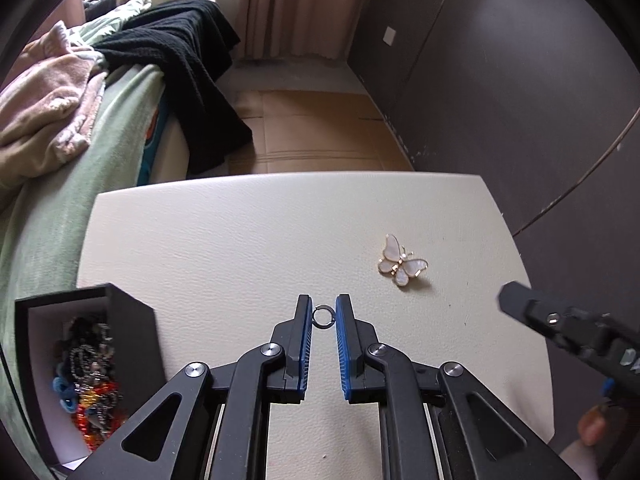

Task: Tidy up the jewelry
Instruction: 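Grasp the white butterfly pendant with the right tool, then lower the silver ring into the black box and open the left tool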

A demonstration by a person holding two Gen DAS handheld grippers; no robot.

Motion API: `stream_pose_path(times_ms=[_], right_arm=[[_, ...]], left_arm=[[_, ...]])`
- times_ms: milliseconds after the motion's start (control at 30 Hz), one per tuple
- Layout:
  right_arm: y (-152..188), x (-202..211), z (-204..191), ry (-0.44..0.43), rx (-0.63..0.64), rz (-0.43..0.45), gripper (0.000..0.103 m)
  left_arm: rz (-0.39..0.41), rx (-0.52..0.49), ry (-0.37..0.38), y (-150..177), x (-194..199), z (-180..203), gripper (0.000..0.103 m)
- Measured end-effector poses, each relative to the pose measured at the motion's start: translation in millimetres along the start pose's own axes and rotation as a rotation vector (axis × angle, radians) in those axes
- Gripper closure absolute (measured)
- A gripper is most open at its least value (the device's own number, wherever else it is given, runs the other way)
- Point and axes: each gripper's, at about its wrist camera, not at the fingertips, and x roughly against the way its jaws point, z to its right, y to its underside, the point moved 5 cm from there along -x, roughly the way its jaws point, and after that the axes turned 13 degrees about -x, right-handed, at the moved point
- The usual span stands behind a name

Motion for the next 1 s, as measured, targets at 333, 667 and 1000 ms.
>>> stream_pose_path(times_ms=[333, 667, 1000], right_arm=[[-1, -29, -29, 0.003, 0.124, 0.007, 0.048], [-7, -69, -43, 0.072, 0.216, 0.01, 0.048], [-6, -79, -49, 0.071, 0.265, 0.059, 0.059]], left_arm=[[0.061, 0.083, -0.003, 1, 27, -38, 0.091], [0.105, 0.124, 0.008, 0, 46, -59, 0.091], [0.118, 0.141, 0.008, 3, 55, -65, 0.091]])
